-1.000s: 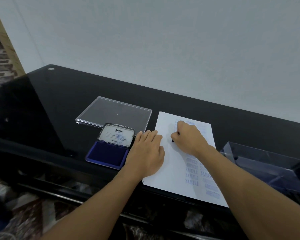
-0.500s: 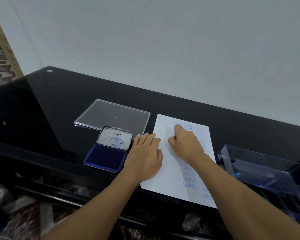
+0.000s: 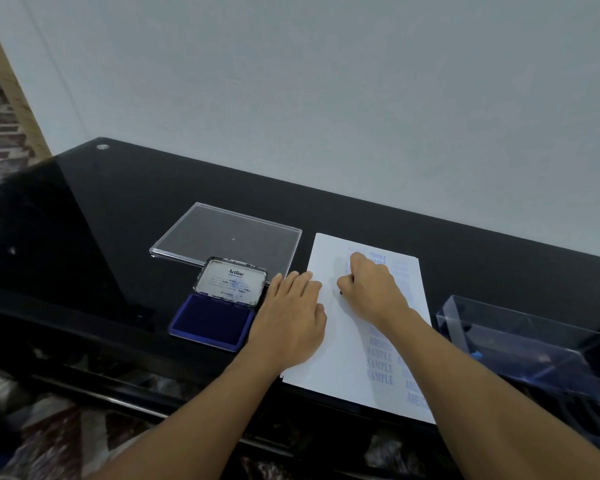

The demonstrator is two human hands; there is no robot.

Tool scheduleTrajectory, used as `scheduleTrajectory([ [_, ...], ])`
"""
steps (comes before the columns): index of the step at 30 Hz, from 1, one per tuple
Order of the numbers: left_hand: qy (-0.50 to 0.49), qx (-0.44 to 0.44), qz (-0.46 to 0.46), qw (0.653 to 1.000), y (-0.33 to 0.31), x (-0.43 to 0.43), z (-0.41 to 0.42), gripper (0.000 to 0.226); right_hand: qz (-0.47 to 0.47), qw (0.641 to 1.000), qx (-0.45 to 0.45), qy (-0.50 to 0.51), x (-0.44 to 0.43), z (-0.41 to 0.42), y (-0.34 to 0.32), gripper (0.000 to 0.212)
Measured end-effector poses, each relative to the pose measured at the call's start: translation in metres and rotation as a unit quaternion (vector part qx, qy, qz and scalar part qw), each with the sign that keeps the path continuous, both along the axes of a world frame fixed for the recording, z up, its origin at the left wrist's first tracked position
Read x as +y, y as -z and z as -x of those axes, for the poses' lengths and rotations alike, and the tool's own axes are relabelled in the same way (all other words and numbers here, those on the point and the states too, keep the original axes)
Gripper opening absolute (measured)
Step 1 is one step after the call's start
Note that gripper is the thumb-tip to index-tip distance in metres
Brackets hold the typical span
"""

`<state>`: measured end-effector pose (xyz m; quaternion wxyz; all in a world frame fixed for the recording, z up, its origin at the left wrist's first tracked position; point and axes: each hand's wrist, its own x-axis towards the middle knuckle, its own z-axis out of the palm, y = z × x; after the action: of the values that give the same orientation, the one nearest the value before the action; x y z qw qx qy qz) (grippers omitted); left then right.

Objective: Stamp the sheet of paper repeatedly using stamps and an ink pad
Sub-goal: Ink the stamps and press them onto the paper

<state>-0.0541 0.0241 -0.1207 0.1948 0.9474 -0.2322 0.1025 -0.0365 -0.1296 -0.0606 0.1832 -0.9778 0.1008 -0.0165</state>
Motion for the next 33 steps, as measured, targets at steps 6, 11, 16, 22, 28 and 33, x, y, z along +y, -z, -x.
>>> scheduleTrajectory([
  [6,-0.004,-0.001,-0.004,1.0,0.0,0.0,0.001,0.049,0.008,1.0,-0.004,-0.001,0.0,0.003,0.001,0.012],
  [11,-0.003,0.002,-0.005,1.0,-0.002,0.0,0.001,0.052,0.002,1.0,-0.009,0.0,-0.001,0.0,0.002,0.012],
  [16,-0.006,0.002,-0.009,1.0,-0.001,0.0,0.001,0.051,0.008,1.0,-0.008,-0.002,0.0,0.0,0.004,0.011],
  [22,-0.001,-0.003,0.0,1.0,0.001,0.001,-0.001,0.048,-0.001,1.0,0.008,-0.006,-0.001,0.0,-0.002,0.016],
  [28,0.003,-0.011,0.004,1.0,-0.001,0.0,0.0,0.048,-0.007,0.999,-0.033,-0.027,-0.006,0.004,-0.026,0.021],
  [33,0.004,0.001,0.0,1.0,-0.002,0.002,0.0,0.045,-0.026,0.995,-0.087,-0.039,-0.013,0.006,-0.066,0.018],
])
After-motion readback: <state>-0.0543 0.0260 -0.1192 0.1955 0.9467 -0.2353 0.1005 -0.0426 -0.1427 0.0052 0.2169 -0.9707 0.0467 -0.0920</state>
